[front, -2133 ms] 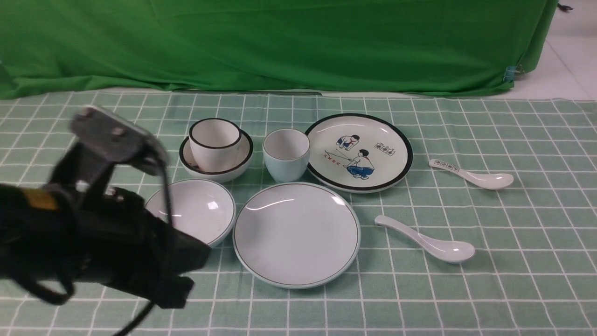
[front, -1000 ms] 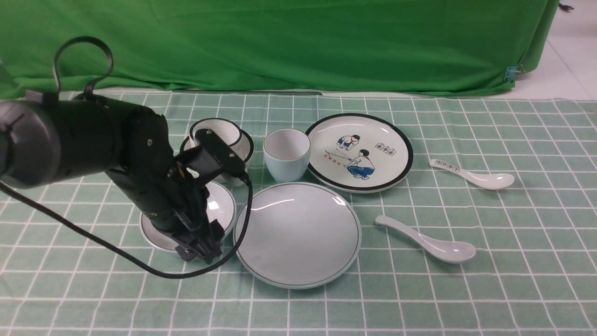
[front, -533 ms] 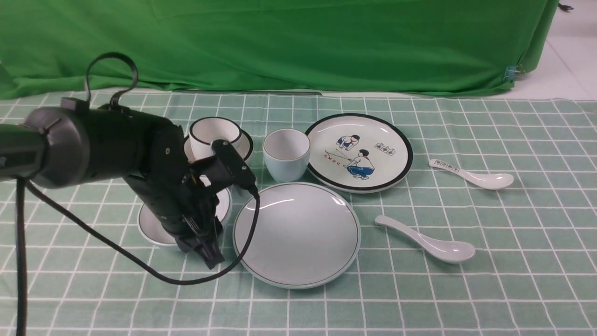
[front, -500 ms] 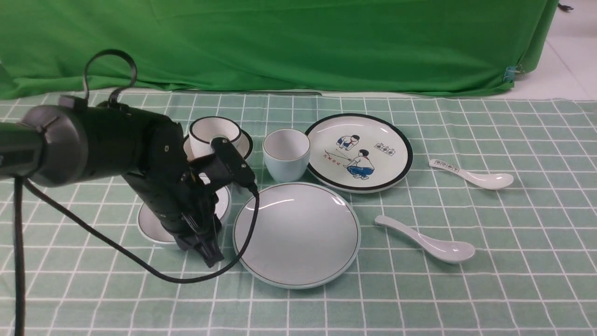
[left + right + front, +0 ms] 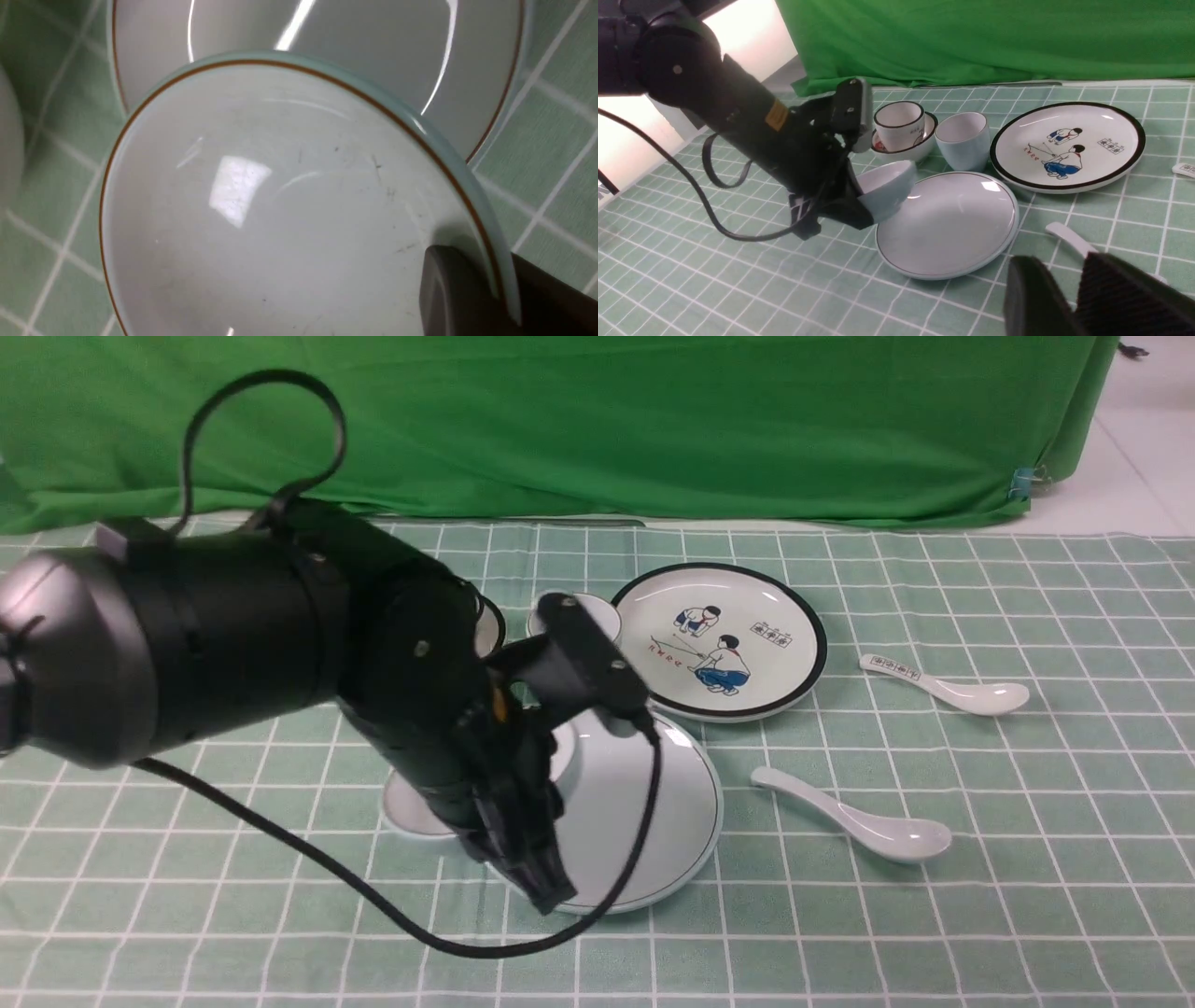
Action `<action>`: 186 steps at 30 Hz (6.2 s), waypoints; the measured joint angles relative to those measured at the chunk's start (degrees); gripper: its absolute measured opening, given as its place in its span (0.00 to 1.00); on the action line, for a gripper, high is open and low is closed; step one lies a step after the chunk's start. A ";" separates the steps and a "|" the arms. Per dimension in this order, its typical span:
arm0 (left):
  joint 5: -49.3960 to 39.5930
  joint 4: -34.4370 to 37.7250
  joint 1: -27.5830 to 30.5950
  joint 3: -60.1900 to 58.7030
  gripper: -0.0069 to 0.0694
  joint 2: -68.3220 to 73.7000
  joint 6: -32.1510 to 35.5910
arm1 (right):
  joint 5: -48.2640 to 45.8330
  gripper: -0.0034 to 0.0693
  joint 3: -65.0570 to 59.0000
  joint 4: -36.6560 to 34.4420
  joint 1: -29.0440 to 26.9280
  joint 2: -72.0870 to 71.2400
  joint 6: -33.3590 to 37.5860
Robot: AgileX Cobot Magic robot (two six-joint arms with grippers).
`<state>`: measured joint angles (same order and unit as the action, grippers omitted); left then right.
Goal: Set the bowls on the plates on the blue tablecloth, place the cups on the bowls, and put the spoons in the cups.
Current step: 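Place the bowl on top of the plate with the left gripper, then grasp the light green cup by its rim with the left gripper, then place the cup upside down onto the bowl on the plate, then move the gripper down to the white spoon beside the saucer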
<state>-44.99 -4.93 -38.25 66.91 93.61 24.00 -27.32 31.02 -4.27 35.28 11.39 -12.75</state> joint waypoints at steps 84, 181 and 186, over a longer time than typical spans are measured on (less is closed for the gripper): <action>-19.16 3.84 11.27 49.73 0.14 33.31 21.52 | -13.13 0.41 0.00 -0.05 0.00 0.00 -2.80; 8.60 21.61 1.56 -29.11 0.10 -62.93 -3.17 | -20.18 0.53 57.47 -1.91 -11.11 110.47 45.27; 6.80 21.61 1.56 -29.11 0.10 -62.93 -3.10 | -20.91 0.26 57.53 -1.32 -11.23 110.24 45.19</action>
<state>-38.19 16.69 -36.69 37.79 30.68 20.89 -48.23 88.55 -5.59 24.05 121.63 32.45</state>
